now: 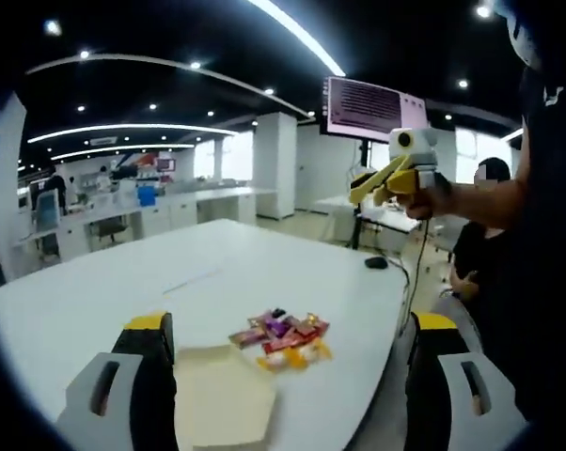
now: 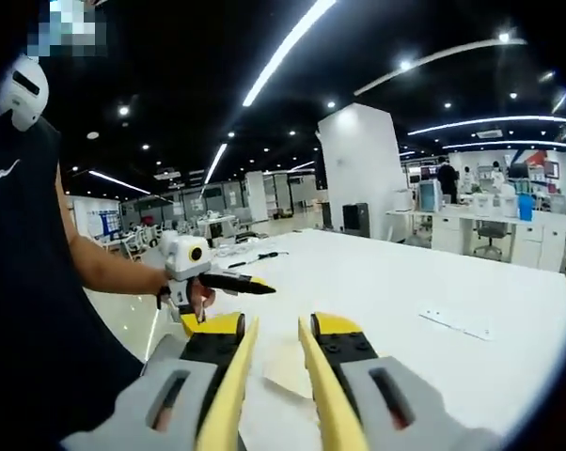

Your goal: Place the target food into the container with the food tongs after gripping and lifting it, then release it inside without dropping or visibly crushing the food.

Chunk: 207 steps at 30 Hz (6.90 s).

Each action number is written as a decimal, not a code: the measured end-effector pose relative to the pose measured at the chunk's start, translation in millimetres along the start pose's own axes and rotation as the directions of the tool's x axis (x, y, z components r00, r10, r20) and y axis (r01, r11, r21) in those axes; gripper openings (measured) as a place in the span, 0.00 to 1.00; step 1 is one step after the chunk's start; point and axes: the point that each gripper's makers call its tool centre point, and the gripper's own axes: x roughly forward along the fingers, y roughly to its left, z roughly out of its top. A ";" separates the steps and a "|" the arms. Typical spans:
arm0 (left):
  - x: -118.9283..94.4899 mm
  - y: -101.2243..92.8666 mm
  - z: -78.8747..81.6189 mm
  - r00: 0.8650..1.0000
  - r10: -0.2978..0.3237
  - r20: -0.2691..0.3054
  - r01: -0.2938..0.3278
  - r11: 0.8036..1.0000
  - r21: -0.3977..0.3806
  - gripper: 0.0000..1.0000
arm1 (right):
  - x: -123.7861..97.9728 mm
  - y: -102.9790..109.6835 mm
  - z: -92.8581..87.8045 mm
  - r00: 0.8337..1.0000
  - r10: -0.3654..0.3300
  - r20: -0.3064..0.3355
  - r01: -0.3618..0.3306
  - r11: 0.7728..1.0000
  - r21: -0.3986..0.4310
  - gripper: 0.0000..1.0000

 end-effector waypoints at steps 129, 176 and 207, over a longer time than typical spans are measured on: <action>-15.4 3.9 -171.4 0.953 0.120 -0.278 -0.149 0.985 -0.086 0.98 | 123.1 -90.4 -263.9 0.833 -0.198 -0.517 0.152 0.980 -0.130 0.23; -15.6 9.5 -167.9 0.956 0.140 -0.257 -0.163 0.984 -0.068 1.00 | 111.7 -99.8 -192.3 0.866 -0.202 -0.457 0.186 0.979 -0.081 0.21; -15.8 9.5 -166.3 0.957 0.145 -0.253 -0.166 0.984 -0.063 1.00 | 169.5 -77.3 -156.1 0.892 -0.127 -0.435 0.097 0.991 -0.090 0.21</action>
